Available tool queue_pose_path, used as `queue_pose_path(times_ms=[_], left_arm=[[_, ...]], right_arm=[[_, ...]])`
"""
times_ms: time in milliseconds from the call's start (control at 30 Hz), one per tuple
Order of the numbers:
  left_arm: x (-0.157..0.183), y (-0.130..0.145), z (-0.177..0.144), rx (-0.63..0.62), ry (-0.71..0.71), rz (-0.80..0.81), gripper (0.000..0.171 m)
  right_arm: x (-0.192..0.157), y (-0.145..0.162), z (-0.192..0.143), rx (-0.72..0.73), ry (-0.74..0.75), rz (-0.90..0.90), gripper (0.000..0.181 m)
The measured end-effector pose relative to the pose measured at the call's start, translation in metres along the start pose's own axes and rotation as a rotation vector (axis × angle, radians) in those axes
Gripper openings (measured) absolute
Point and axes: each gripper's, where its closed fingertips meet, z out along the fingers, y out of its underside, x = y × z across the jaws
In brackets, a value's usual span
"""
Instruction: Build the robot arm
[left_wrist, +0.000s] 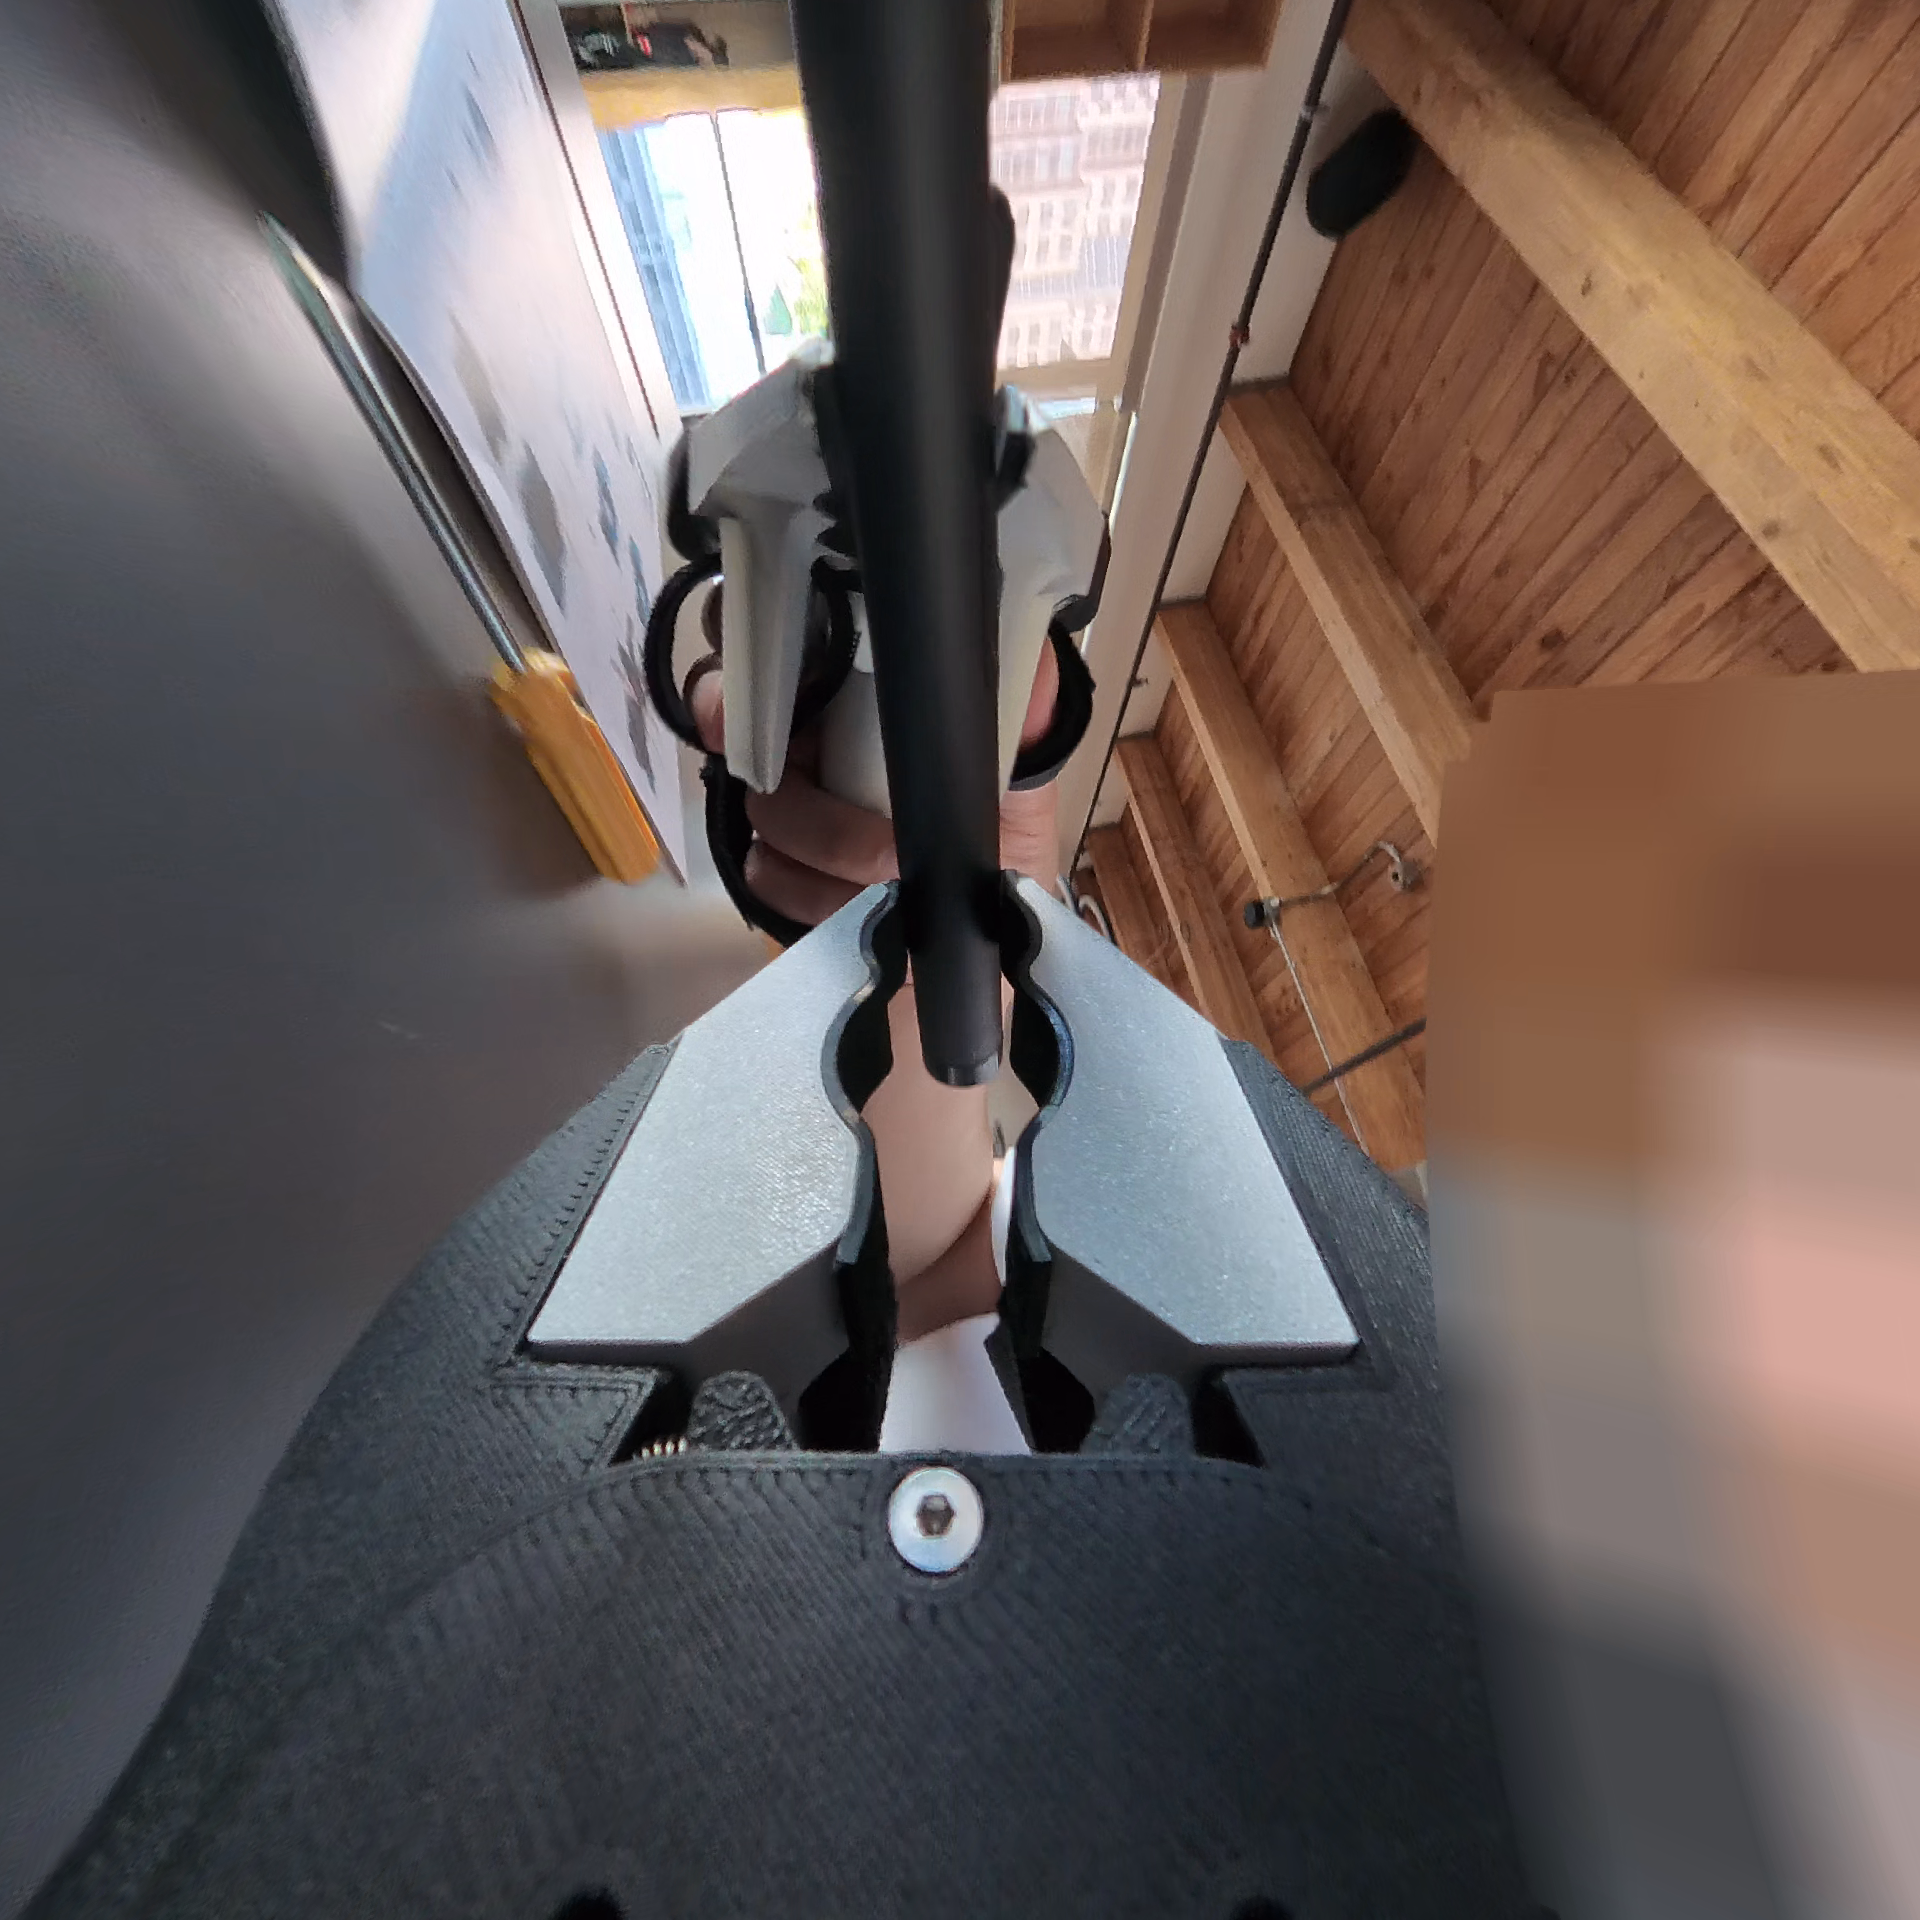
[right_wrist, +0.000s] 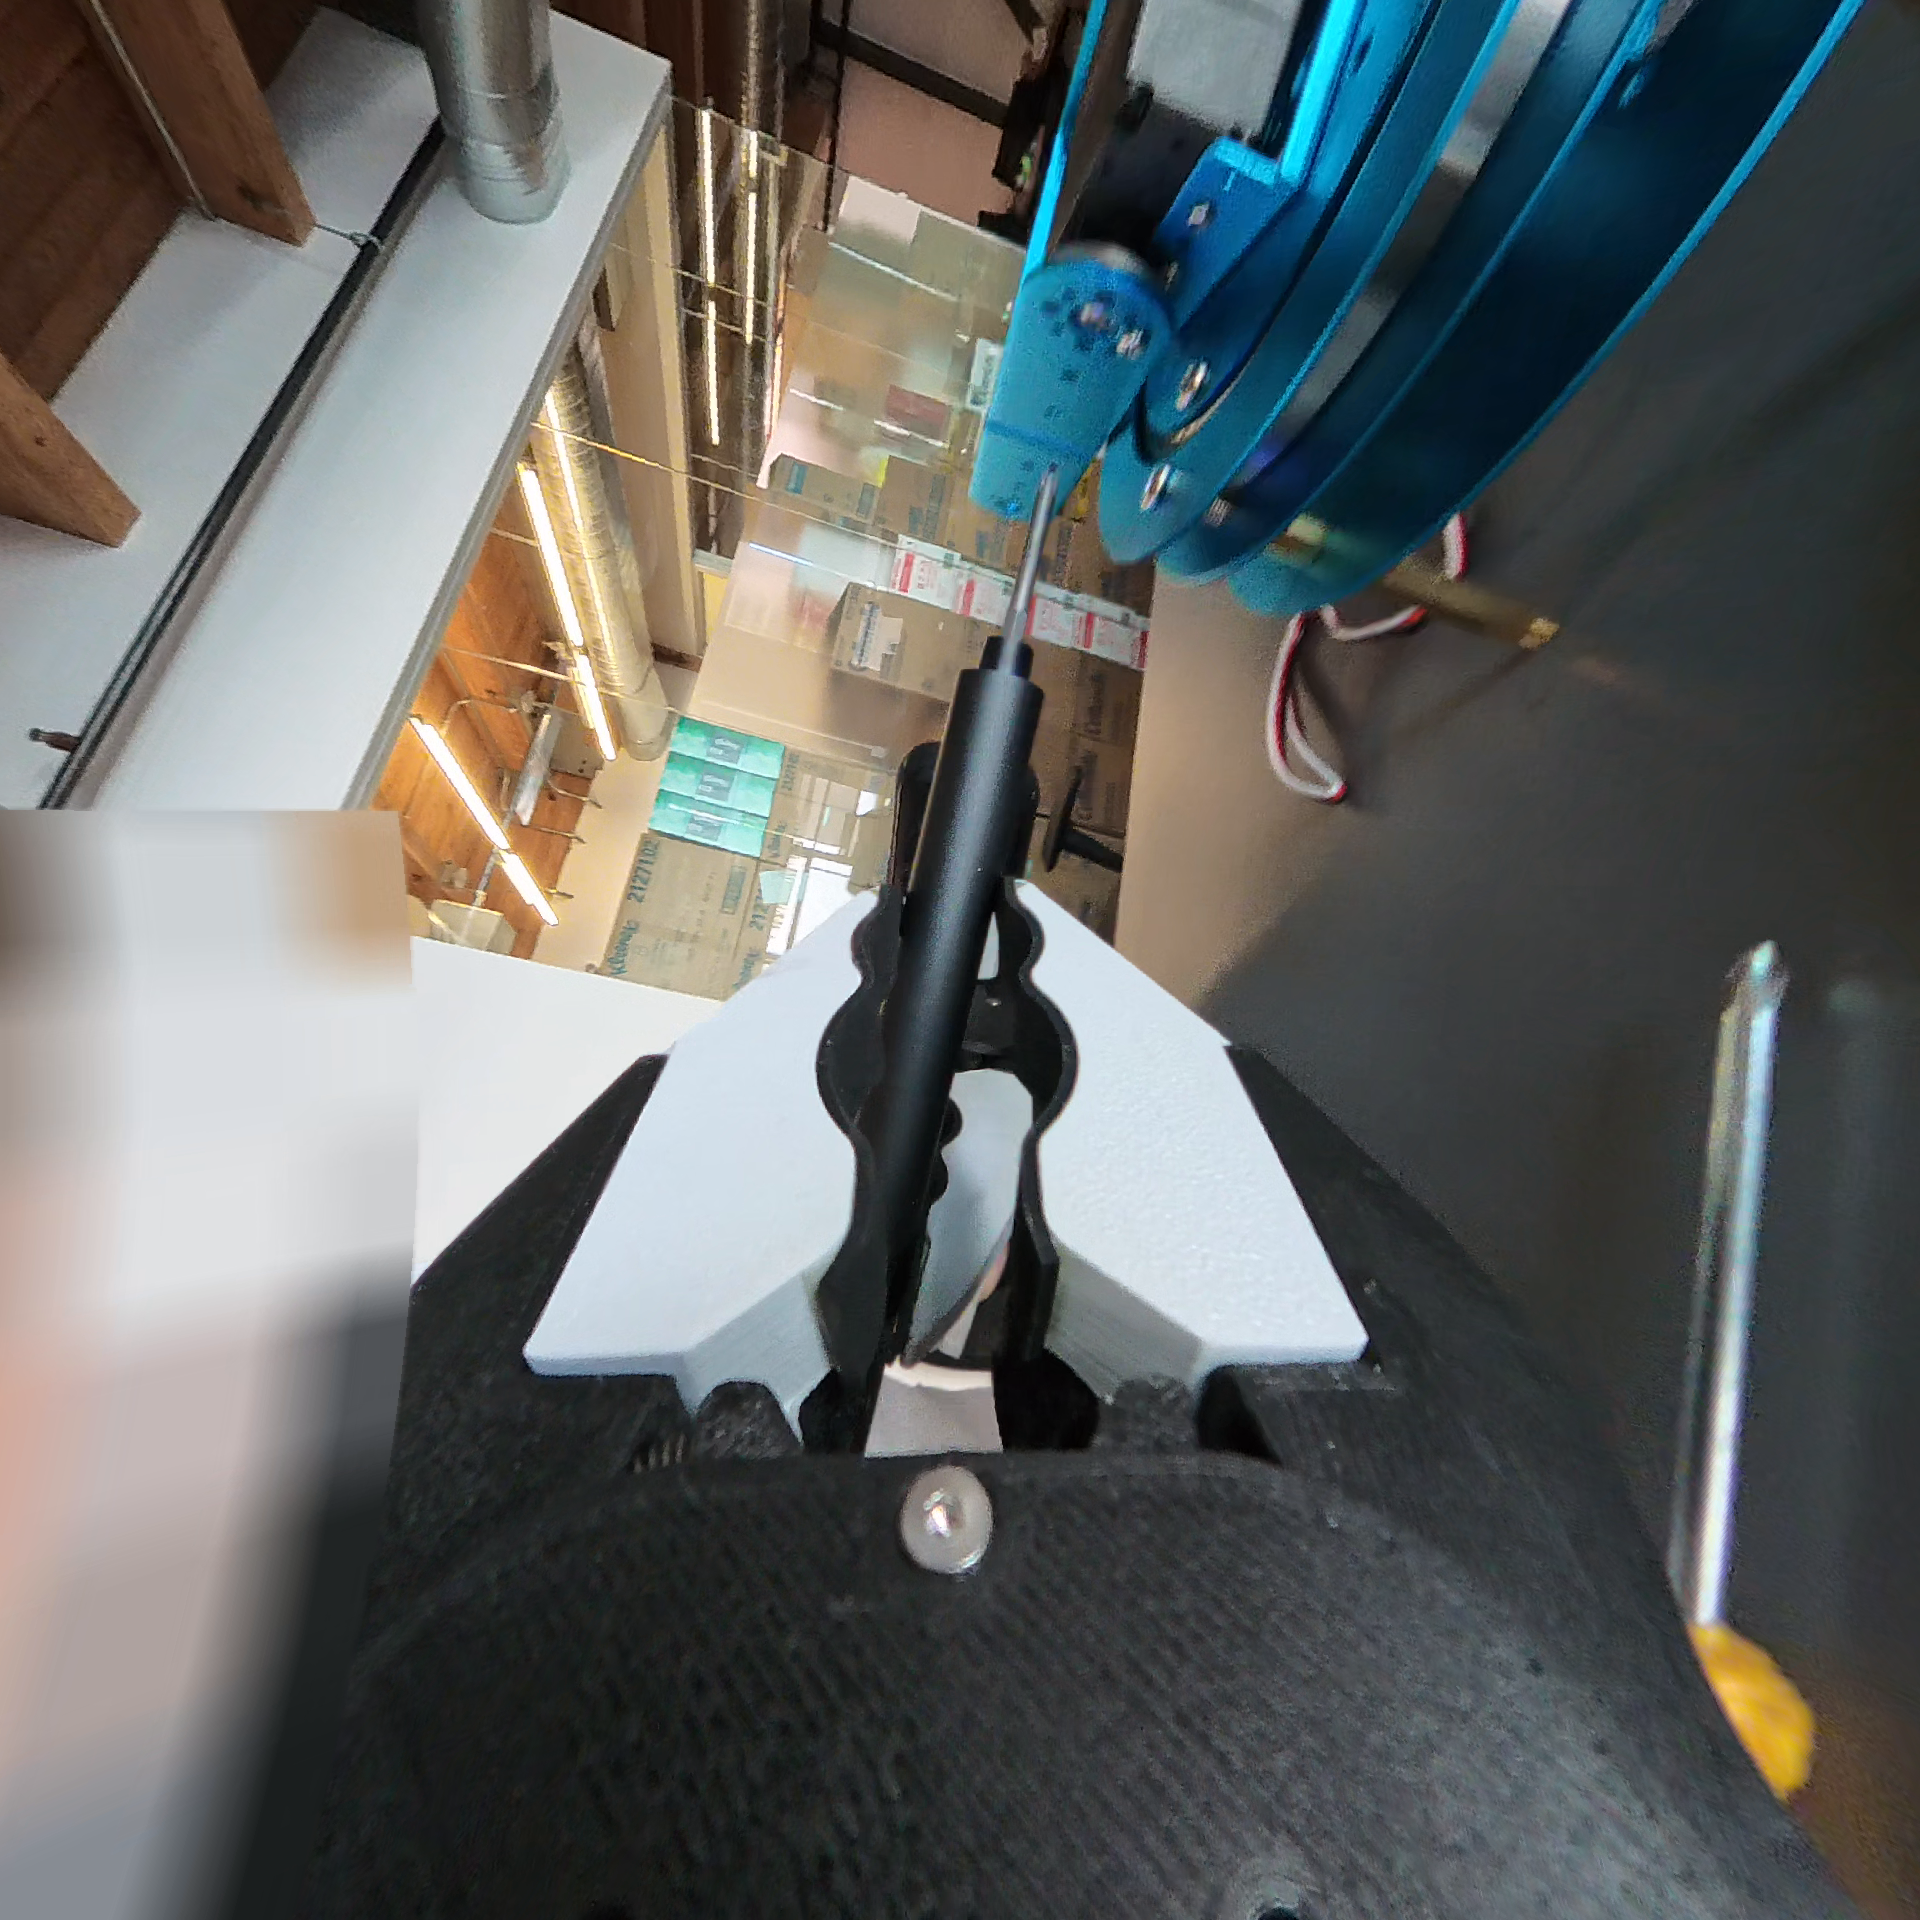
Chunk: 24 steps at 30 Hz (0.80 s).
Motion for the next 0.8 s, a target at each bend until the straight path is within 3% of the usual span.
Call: queue_pose_path(times_ms=[133,267,467,600,800], left_arm=[[-0.002,0.043,0.018,-0.111,-0.014,0.036,0.016],[-0.019,0.086,0.043,-0.221,-0.054,0.017,0.017],[-0.039,0.121,0.06,-0.232,-0.129,-0.01,0.024],[-0.042,0.129,0.056,-0.186,-0.2,-0.013,0.034],[-0.038,0.117,0.007,-0.038,-0.283,-0.001,0.042]], right_arm=[[-0.014,0.038,-0.014,-0.036,-0.044,0.001,0.017],[-0.009,0.076,-0.049,-0.073,0.006,-0.003,0.017],[0.007,0.103,-0.096,-0.076,0.142,-0.095,0.016],[0.011,0.112,-0.103,-0.145,0.214,-0.174,0.016],[0.011,0.113,-0.091,-0.249,0.283,-0.231,0.017]])
